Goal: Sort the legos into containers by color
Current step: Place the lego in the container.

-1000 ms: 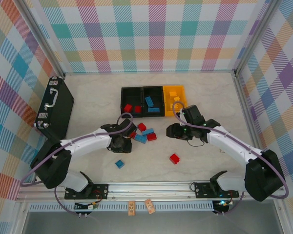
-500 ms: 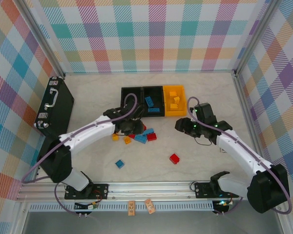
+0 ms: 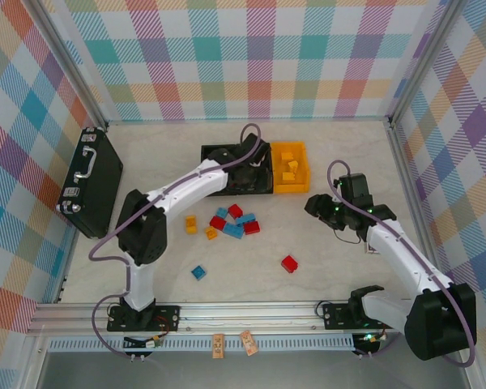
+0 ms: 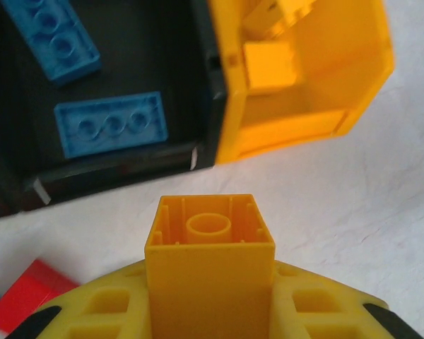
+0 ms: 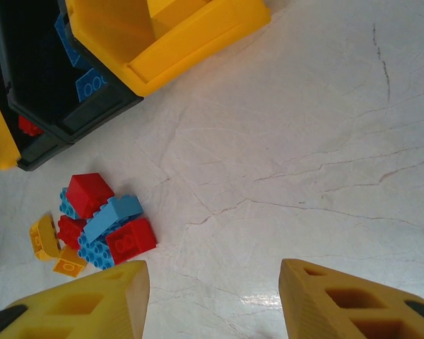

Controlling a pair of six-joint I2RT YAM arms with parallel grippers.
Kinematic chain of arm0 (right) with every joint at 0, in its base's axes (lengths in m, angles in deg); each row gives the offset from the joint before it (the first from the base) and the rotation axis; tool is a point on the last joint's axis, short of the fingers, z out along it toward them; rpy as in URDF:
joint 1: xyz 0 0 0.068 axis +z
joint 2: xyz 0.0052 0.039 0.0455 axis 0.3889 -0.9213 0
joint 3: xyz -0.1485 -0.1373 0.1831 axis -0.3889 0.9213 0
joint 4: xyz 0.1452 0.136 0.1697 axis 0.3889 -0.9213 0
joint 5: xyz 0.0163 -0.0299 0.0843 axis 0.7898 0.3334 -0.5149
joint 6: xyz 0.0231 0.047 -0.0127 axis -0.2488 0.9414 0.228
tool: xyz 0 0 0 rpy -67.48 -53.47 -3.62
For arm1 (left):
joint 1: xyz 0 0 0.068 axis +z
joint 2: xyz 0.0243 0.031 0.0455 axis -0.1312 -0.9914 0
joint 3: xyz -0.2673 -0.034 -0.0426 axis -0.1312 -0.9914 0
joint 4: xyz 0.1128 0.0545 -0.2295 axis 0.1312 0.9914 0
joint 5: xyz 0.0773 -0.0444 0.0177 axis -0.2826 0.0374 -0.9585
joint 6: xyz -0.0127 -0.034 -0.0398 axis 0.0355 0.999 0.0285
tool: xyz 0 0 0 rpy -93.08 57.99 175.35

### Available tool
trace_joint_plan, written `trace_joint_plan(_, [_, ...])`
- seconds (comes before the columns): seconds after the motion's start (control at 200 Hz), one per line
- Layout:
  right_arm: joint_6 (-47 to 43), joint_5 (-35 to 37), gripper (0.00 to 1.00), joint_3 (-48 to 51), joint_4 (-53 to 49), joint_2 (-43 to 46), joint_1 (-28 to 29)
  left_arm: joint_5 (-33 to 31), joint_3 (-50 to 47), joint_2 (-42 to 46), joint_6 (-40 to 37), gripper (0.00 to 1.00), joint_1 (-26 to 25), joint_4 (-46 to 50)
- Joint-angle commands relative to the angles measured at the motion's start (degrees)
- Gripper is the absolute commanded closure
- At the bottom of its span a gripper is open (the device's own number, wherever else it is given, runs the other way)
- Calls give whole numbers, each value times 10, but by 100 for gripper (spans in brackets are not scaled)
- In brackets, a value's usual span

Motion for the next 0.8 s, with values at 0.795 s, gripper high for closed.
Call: trace_joint_plan(0.795, [-5,-19,47,53,3,34,-48,73,408,-318,39,70,-14,28])
